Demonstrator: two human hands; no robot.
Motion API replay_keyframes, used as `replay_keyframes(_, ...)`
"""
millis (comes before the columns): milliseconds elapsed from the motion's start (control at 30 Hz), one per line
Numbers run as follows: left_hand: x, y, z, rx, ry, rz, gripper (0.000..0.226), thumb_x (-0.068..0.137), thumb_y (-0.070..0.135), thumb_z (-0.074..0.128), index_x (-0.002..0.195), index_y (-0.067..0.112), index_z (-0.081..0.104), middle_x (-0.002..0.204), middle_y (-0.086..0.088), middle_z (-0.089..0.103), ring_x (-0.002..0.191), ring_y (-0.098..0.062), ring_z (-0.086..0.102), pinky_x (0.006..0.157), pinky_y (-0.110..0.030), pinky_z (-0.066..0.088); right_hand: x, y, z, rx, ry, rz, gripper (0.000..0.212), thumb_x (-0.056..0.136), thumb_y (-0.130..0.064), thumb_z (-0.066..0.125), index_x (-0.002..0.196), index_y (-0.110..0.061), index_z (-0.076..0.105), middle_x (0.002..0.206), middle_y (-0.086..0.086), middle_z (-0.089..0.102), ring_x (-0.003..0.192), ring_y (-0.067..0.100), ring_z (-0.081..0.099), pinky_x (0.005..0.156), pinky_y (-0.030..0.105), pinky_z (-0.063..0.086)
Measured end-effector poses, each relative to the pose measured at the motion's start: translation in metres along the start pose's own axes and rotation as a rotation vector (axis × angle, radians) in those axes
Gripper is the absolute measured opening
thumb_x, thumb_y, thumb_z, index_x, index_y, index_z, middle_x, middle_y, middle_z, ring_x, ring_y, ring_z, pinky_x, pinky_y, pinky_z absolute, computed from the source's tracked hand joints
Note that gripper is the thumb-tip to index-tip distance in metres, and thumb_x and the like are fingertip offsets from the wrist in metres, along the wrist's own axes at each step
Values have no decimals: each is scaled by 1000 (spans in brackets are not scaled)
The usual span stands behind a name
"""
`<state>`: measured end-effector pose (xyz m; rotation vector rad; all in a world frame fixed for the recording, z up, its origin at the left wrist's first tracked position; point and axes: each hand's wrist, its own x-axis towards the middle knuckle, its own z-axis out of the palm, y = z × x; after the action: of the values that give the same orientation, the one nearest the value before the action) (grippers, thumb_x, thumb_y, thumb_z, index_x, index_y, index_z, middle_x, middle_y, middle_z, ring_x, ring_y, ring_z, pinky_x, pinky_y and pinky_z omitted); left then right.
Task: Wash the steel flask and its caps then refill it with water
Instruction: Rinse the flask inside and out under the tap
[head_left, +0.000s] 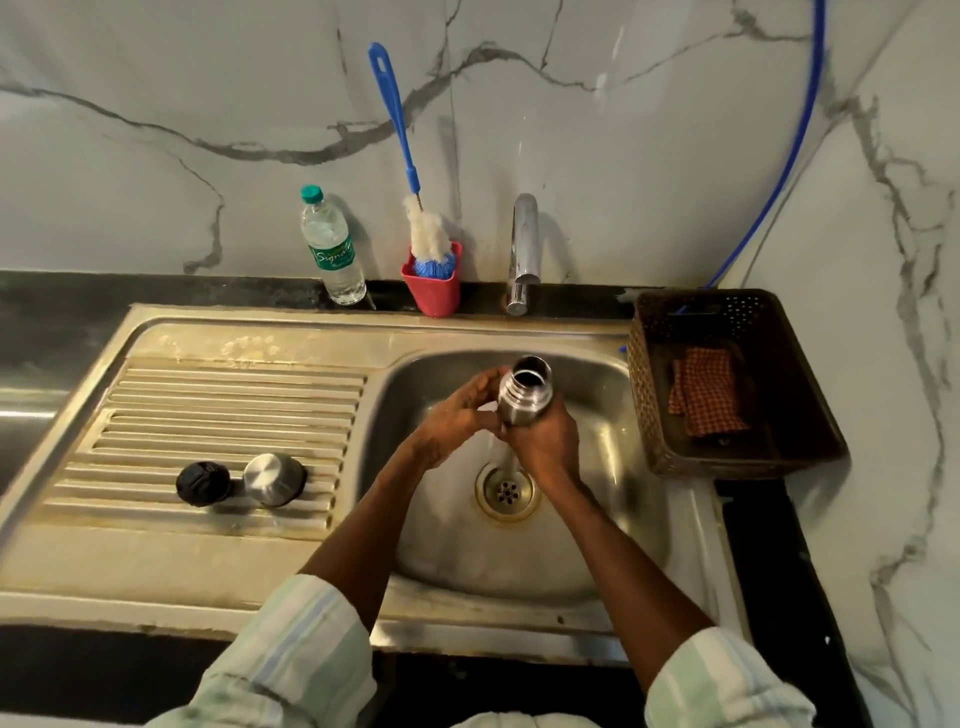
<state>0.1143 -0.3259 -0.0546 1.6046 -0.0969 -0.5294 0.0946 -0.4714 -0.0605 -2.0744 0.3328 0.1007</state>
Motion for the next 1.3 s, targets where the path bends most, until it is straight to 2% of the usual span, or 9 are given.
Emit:
replay_keyframes(167, -5, -2, 3, 19, 46, -34, 98, 70, 22, 86, 152, 30, 33, 146, 6, 52, 136, -12, 46, 113, -40, 40, -11, 3, 0, 62, 32, -42, 62, 66, -34, 83, 121, -22, 55, 108, -4, 68, 96, 16, 63, 76, 29, 51)
replay_keyframes(333, -7, 5, 12, 77, 50, 1, 86, 71, 11, 85, 144, 29, 44, 136, 7, 59, 125, -8, 55, 101, -29, 47, -12, 3, -3, 3, 22, -50, 60, 68, -35, 82, 119, -18, 56, 107, 0, 68, 95, 19, 65, 74, 28, 50)
replay_keyframes(500, -6, 3, 14, 100, 126, 15, 86, 67, 28, 88, 142, 27, 47, 132, 8, 62, 121, -8, 58, 102, -34, 49, -8, -1, -8, -96, -26, -61, 55, 69, -36, 81, 116, -18, 59, 102, 1, 69, 93, 23, 66, 70, 28, 48)
replay_keyframes(600, -8, 10, 13, 51, 140, 80, 72, 75, 29, 81, 140, 26, 49, 130, 6, 63, 119, -8, 60, 99, -27, 49, -7, -4, -11, -25, -11, -48, 62, 65, -34, 84, 120, -22, 57, 106, -4, 68, 94, 16, 63, 78, 32, 53)
replay_keyframes(767, -10, 13, 18, -51, 205, 58, 56, 91, 49, 58, 138, 19, 54, 131, -1, 64, 122, -16, 59, 107, -39, 46, -3, -5, -10, -96, -26, -51, 70, 61, -34, 87, 123, -24, 57, 107, -5, 68, 94, 16, 63, 80, 32, 53)
replay_keyframes(900, -14, 18, 19, -68, 214, 63, 48, 98, 54, 45, 131, 23, 60, 128, -1, 66, 119, -16, 61, 104, -38, 46, 3, -7, -15, -29, -47, 56, 60, 60, -30, 87, 114, -21, 64, 102, -2, 72, 90, 17, 68, 75, 29, 53)
replay_keyframes(967, -15, 19, 19, -93, 233, 56, 51, 96, 58, 40, 131, 26, 61, 127, 0, 67, 119, -15, 62, 102, -38, 48, 3, -10, -15, -86, -58, -4, 64, 60, -29, 87, 118, -23, 62, 104, -5, 70, 92, 16, 65, 80, 32, 53)
replay_keyframes(1200, -14, 16, 19, -91, 253, 39, 46, 99, 52, 41, 126, 23, 62, 125, -2, 67, 117, -16, 62, 104, -40, 48, -1, -3, -14, -141, -53, 29, 67, 59, -31, 88, 119, -25, 59, 104, -11, 66, 88, 10, 59, 79, 31, 51)
replay_keyframes(1300, -12, 15, 20, -85, 237, 38, 41, 100, 51, 43, 123, 23, 63, 124, -4, 67, 115, -18, 63, 103, -38, 49, -3, 1, -14, -83, -80, 99, 64, 57, -35, 88, 115, -22, 64, 104, -4, 71, 87, 15, 66, 73, 28, 51)
